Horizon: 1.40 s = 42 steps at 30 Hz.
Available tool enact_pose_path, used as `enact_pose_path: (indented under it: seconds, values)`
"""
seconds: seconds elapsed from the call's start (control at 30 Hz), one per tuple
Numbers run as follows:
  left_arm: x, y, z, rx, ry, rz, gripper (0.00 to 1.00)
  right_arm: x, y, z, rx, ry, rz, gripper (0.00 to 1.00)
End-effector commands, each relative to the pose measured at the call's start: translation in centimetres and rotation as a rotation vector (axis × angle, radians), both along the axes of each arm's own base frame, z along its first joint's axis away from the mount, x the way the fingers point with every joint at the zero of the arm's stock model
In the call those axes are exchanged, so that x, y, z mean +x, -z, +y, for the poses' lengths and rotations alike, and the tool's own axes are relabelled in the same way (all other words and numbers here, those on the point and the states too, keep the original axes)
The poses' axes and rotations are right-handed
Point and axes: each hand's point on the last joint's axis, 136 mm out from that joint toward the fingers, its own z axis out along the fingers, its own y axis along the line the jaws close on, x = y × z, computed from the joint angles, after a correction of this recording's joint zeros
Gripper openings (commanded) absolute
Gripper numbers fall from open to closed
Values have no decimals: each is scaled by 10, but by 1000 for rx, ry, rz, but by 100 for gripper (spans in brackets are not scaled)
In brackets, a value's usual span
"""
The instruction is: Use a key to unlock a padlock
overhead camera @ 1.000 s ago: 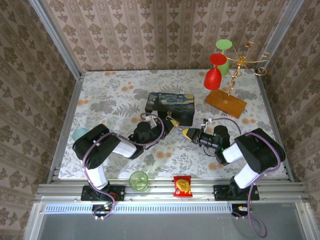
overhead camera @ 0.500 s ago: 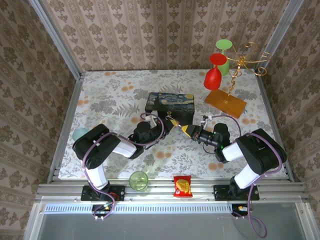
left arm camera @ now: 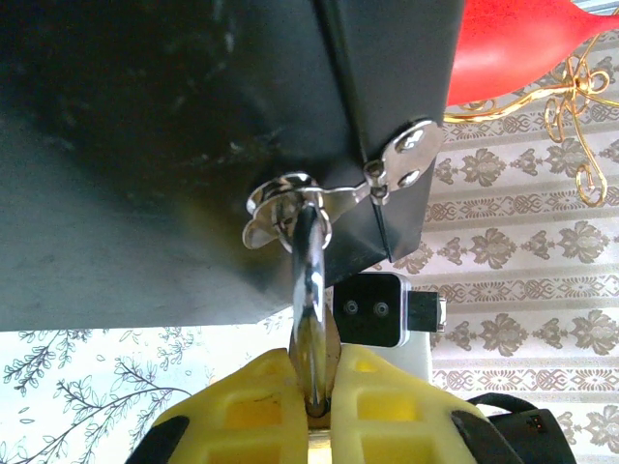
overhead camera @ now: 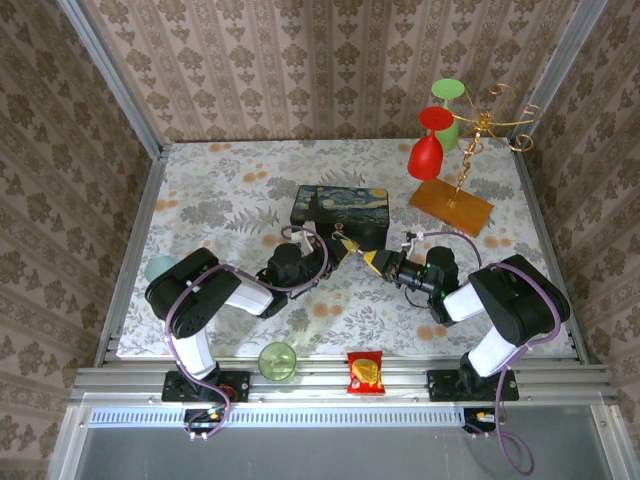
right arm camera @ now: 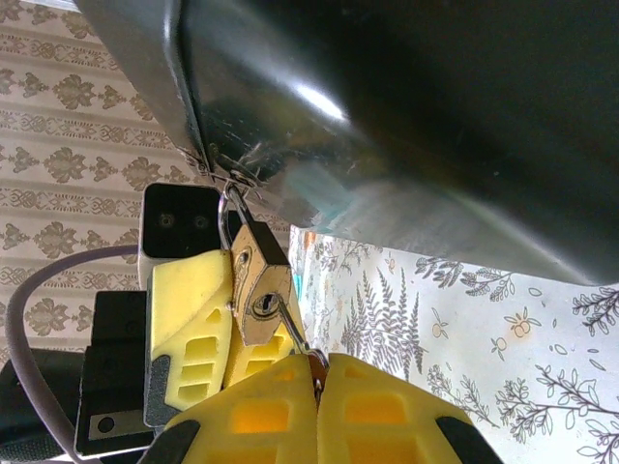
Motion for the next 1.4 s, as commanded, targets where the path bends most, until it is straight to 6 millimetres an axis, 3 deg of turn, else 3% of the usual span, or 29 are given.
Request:
enact_pose_path:
  seconds: [0.0,0.7,1.37]
  values:
    - [-1,-55,-8,-131,24,-108,0,10,-12,0,19,19,-41,0]
    - [-2,-46,-6,-110,21,-102,0,6,-24,5,28,-5,-81,0]
    - [5,-34,-7,-101,17,-74,0,0,-17,3,9,-11,-76,0]
